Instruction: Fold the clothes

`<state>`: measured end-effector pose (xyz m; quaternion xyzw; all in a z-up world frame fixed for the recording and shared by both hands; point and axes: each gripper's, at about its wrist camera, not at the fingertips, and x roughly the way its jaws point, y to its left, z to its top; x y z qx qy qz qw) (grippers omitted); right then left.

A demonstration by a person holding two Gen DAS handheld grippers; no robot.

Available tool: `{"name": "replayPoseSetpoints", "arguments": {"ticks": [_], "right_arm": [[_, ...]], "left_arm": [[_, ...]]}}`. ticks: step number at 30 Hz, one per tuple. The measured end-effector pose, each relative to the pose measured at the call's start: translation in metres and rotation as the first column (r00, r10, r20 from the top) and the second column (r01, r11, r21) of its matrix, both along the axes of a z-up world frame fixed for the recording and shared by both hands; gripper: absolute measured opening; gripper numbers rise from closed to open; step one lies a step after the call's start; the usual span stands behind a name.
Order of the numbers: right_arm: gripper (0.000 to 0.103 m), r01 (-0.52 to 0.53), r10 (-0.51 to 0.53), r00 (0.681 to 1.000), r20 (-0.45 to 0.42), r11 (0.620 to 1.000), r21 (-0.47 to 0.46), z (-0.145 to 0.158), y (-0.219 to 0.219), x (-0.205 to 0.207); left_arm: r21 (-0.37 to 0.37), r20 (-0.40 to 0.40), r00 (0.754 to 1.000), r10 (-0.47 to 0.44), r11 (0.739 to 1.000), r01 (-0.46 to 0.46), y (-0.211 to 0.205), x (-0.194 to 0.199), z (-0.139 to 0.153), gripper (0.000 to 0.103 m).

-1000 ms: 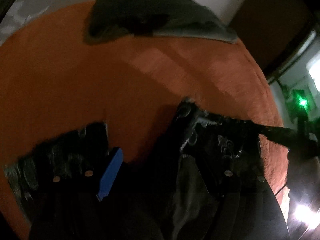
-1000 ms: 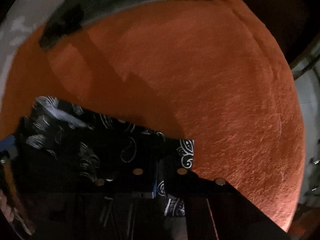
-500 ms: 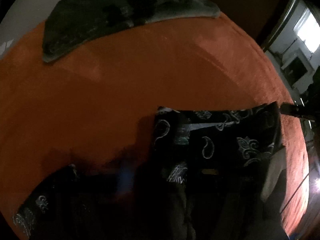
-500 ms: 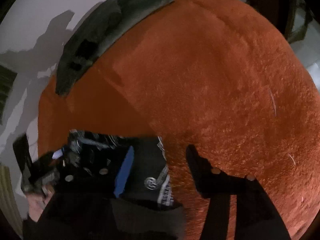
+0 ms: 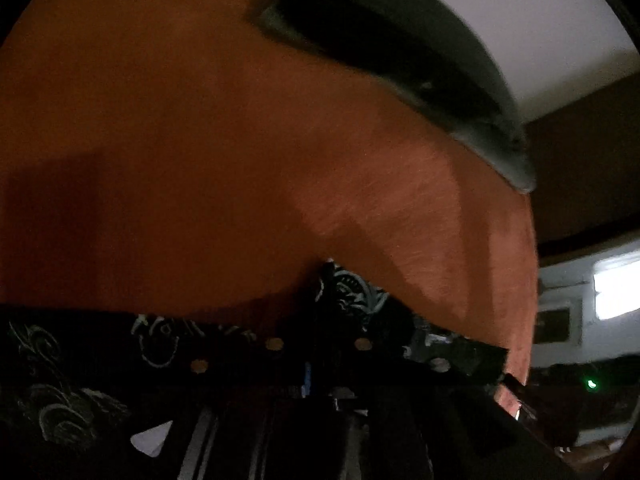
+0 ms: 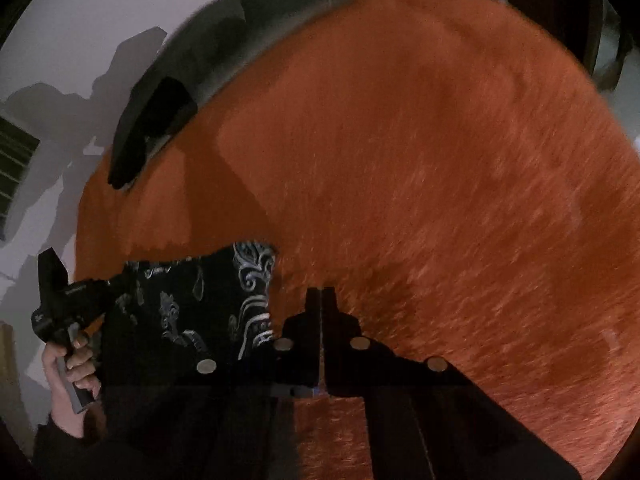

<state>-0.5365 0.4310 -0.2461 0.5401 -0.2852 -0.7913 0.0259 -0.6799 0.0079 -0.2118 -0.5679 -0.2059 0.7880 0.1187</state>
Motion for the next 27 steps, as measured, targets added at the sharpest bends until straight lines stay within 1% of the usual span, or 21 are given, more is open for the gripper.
{"name": "replayPoseSetpoints", "arguments": {"ticks": [1, 3, 6, 7, 8, 9, 11, 13, 14, 15, 16, 17, 18, 19, 20, 22, 23, 24, 25, 26, 27], "right_arm": [[0.013, -0.007, 0.007, 1.000, 0.005, 1.000, -0.020, -0.003, -0.003, -0.003], [0.021, -0.018, 0.018, 1.000, 0.001, 0.999, -0.042, -0.007, -0.007, -0.004], [0.021, -0.047, 0.045, 0.998, -0.044, 0.998, -0.034, -0.006, -0.019, -0.018], [0.020, -0.059, 0.058, 0.997, -0.051, 0.998, -0.020, -0.006, -0.022, -0.020], [0.002, -0.072, 0.071, 0.996, -0.056, 0.997, -0.003, -0.005, -0.025, -0.021], [0.000, -0.084, 0.085, 0.995, -0.061, 0.996, 0.014, -0.005, -0.027, -0.022], [0.000, -0.039, 0.047, 0.998, -0.050, 0.988, 0.149, 0.006, -0.026, -0.017], [0.000, -0.002, 0.012, 0.998, -0.068, 0.989, 0.148, 0.014, -0.019, -0.011], [0.000, 0.015, -0.004, 0.997, -0.079, 0.990, 0.142, 0.017, -0.015, -0.008], [0.003, -0.005, 0.012, 0.998, -0.065, 0.994, 0.106, 0.016, -0.011, -0.009], [0.005, -0.032, 0.035, 0.998, -0.049, 0.997, 0.064, 0.013, -0.008, -0.011], [0.019, -0.043, 0.043, 0.999, -0.031, 0.999, 0.026, 0.009, -0.009, -0.014], [0.039, -0.050, 0.050, 0.999, -0.013, 0.999, -0.013, 0.004, -0.011, -0.017], [0.048, -0.058, 0.058, 0.998, 0.005, 0.997, -0.051, -0.001, -0.012, -0.019], [0.055, -0.064, 0.064, 0.998, -0.003, 0.996, -0.055, -0.002, -0.013, -0.020], [0.055, -0.081, 0.080, 0.996, -0.029, 0.997, -0.013, -0.002, -0.021, -0.023], [0.052, -0.091, 0.092, 0.995, -0.035, 0.996, 0.011, -0.002, -0.025, -0.025], [0.030, -0.097, 0.099, 0.994, -0.042, 0.995, 0.036, 0.000, -0.027, -0.026], [0.014, -0.102, 0.105, 0.993, -0.048, 0.993, 0.061, 0.002, -0.027, -0.027], [0.004, -0.107, 0.112, 0.992, -0.054, 0.990, 0.087, 0.004, -0.027, -0.027], [0.004, -0.100, 0.107, 0.992, -0.060, 0.990, 0.096, 0.007, -0.026, -0.027]], "left_arm": [[-0.033, -0.023, 1.000, -0.021, 0.999, 0.021, 0.001, 0.000, 0.009, 0.026], [-0.084, -0.081, 0.993, -0.081, 0.994, 0.074, 0.011, 0.000, 0.025, 0.038], [-0.110, -0.136, 0.971, -0.195, 0.977, 0.181, 0.034, 0.002, 0.044, 0.047], [-0.121, -0.133, 0.962, -0.237, 0.968, 0.222, 0.042, 0.003, 0.046, 0.050], [-0.154, -0.121, 0.953, -0.279, 0.954, 0.259, 0.052, 0.004, 0.044, 0.053], [-0.198, -0.106, 0.943, -0.317, 0.936, 0.292, 0.063, 0.005, 0.039, 0.057], [-0.282, -0.069, 0.919, -0.389, 0.891, 0.356, 0.084, 0.007, 0.028, 0.058], [-0.359, -0.037, 0.912, -0.408, 0.857, 0.369, 0.092, 0.008, 0.014, 0.054], [-0.371, -0.032, 0.916, -0.401, 0.855, 0.362, 0.090, 0.007, 0.009, 0.044], [-0.356, -0.040, 0.925, -0.379, 0.870, 0.341, 0.083, 0.006, 0.006, 0.009], [-0.316, -0.065, 0.935, -0.349, 0.896, 0.313, 0.073, 0.003, 0.010, 0.005], [-0.265, -0.097, 0.943, -0.317, 0.922, 0.283, 0.063, 0.000, 0.016, 0.005], [-0.212, -0.127, 0.951, -0.283, 0.944, 0.252, 0.053, -0.004, 0.022, 0.005], [-0.180, -0.171, 0.951, -0.258, 0.957, 0.228, 0.045, -0.006, 0.033, 0.005], [-0.169, -0.225, 0.943, -0.246, 0.963, 0.211, 0.037, -0.007, 0.047, 0.005], [-0.156, -0.284, 0.927, -0.246, 0.966, 0.208, 0.024, -0.011, 0.068, 0.008], [-0.160, -0.290, 0.924, -0.250, 0.964, 0.210, 0.021, -0.014, 0.073, 0.011], [-0.164, -0.297, 0.921, -0.253, 0.963, 0.212, 0.018, -0.016, 0.079, 0.023], [-0.175, -0.287, 0.923, -0.257, 0.961, 0.213, 0.016, -0.018, 0.079, 0.039], [-0.190, -0.267, 0.928, -0.260, 0.958, 0.213, 0.014, -0.020, 0.075, 0.045], [-0.192, -0.243, 0.934, -0.262, 0.957, 0.218, 0.011, -0.021, 0.070, 0.052]]}}
